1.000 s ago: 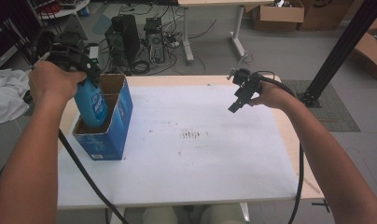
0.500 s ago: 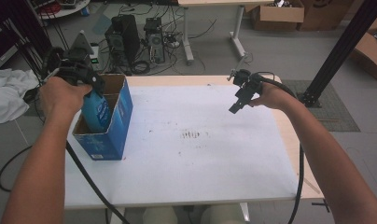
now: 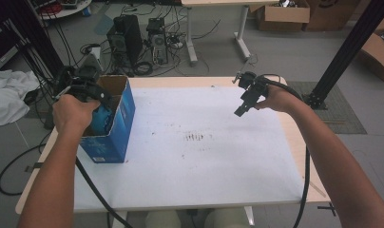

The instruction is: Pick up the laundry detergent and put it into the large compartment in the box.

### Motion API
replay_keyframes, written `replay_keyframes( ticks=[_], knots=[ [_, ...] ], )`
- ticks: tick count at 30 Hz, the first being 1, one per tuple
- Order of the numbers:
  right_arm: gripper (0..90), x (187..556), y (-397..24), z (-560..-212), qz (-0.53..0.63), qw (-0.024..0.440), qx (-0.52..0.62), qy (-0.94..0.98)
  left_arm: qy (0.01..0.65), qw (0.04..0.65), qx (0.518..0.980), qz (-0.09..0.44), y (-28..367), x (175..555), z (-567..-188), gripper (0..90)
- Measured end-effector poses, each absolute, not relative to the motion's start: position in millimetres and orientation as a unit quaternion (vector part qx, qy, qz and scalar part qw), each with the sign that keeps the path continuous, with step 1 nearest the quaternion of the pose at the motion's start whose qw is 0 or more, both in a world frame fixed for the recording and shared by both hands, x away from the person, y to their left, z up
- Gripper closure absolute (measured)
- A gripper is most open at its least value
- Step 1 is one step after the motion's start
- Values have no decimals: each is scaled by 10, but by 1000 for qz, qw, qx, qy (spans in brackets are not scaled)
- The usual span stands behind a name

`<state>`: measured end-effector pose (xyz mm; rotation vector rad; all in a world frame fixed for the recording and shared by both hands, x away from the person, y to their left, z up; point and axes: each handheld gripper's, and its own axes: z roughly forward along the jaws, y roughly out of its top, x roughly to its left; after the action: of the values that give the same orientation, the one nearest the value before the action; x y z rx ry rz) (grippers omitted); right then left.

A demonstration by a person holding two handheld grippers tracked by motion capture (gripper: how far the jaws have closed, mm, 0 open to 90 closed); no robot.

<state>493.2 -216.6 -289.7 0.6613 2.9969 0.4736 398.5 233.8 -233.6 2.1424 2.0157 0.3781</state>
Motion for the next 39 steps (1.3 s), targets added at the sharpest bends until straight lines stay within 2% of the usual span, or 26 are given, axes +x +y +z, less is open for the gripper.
replay_keyframes(
  ticks=[25, 39],
  knots=[
    [169, 4936, -2197, -2958, 143, 15, 219, 965, 677, 66, 727, 98, 2407, 4042, -2809, 381],
    [170, 4923, -2206, -2959, 145, 15, 219, 965, 684, 77, 720, 88, 2479, 4029, -2818, 375]
  ],
)
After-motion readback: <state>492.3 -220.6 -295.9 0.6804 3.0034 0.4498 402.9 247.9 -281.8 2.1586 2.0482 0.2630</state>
